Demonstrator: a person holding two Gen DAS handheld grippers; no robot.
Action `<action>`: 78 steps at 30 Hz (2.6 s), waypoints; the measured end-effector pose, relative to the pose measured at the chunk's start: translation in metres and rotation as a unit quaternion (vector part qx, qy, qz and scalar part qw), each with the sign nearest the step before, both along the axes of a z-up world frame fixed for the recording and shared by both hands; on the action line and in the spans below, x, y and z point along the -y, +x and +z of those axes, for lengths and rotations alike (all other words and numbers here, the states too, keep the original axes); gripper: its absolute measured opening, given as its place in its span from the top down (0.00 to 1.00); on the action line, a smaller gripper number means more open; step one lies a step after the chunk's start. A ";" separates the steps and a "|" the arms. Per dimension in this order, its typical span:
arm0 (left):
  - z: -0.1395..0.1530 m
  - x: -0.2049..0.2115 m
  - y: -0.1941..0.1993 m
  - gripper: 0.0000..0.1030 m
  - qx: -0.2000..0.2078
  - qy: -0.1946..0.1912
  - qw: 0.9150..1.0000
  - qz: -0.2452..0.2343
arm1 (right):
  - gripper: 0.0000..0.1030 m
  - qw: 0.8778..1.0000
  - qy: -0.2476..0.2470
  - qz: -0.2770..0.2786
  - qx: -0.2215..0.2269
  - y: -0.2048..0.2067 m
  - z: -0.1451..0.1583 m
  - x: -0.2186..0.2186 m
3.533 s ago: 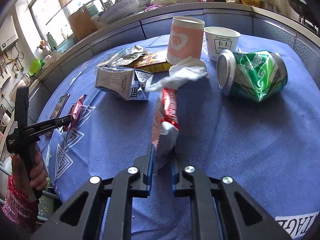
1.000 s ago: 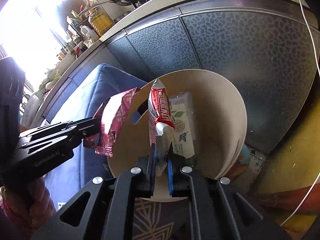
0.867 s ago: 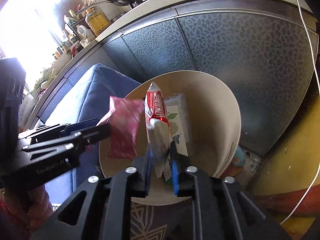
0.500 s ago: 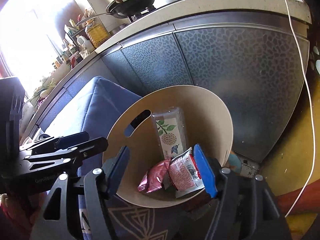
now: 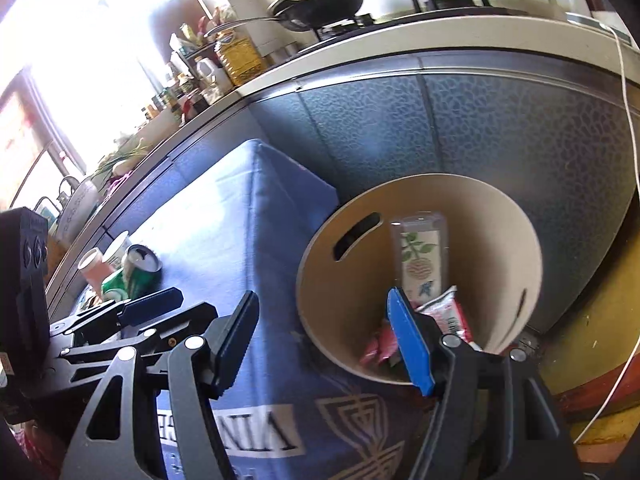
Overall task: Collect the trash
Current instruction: 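Move both open tools back over the table, then grasp the white-and-blue tissue pack with the left tool, then close the right tool on the milk carton while the left tool holds the tissue pack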
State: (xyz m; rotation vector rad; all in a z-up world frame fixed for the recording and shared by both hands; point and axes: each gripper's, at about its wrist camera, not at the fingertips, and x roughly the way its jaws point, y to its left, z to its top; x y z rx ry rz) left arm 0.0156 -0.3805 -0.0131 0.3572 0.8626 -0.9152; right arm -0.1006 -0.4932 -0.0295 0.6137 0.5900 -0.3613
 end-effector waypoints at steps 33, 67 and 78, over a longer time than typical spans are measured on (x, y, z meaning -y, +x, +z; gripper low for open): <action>0.007 -0.449 0.121 0.41 -0.046 -0.115 0.906 0.404 | 0.43 0.938 -0.056 0.341 -0.013 0.209 0.065 -0.290; -0.020 -0.429 0.280 0.31 -0.052 -0.027 0.928 0.368 | 0.26 0.864 -0.305 0.397 -0.045 0.265 0.028 -0.390; -0.021 -0.433 0.266 0.44 -0.036 -0.024 0.924 0.379 | 0.63 0.873 -0.276 0.401 -0.023 0.260 0.036 -0.386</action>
